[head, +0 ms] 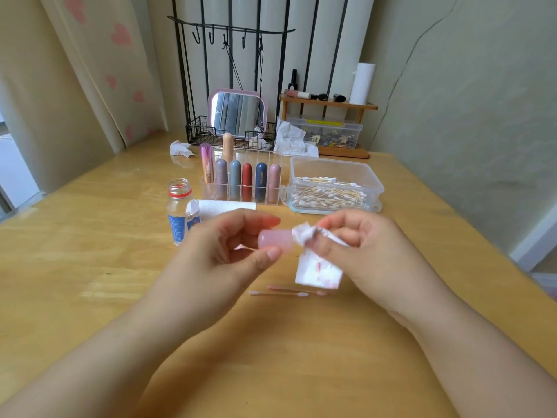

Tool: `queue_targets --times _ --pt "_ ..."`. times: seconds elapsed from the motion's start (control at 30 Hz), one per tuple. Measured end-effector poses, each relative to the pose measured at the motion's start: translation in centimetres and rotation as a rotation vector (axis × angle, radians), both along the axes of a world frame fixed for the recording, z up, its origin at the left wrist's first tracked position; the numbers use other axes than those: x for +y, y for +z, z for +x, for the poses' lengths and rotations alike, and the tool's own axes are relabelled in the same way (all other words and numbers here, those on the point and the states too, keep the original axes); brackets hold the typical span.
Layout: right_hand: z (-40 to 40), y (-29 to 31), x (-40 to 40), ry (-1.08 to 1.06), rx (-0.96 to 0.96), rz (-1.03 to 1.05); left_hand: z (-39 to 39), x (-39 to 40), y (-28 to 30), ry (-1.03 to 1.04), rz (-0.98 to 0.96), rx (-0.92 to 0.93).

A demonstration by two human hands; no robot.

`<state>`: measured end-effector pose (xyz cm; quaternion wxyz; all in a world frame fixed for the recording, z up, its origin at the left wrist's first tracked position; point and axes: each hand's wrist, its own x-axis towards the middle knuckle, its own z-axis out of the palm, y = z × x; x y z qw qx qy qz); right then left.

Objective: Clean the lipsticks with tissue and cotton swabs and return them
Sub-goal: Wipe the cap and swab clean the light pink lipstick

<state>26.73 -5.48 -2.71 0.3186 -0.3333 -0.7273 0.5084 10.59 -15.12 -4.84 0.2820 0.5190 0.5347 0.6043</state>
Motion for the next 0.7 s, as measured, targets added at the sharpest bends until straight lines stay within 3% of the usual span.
queue_targets --times 0.1,0.27,0.33,0.47,0.7 --pt "0.3 -0.7 2.3 -0.192 -0.122 0.199 -0.3 -0.1 0.5 0.059 -0.015 -0.011" --pt "-1.2 -2.4 3.3 -0.212 -0.432 0.516 -0.2 0.0 0.5 0.148 -0.106 0.093" --pt "-1.5 -2.5 2.9 -0.116 -0.460 0.667 -0.5 0.1 0.5 0.198 -0.134 0.132" --pt "-1.5 -3.0 0.9 0.264 -0.562 0.774 -1.1 0.1 0.4 0.289 -0.177 0.198" --pt "-2.1 -3.4 0.3 0.308 -0.672 0.908 -0.8 -0.7 0.9 0.368 -0.304 0.577"
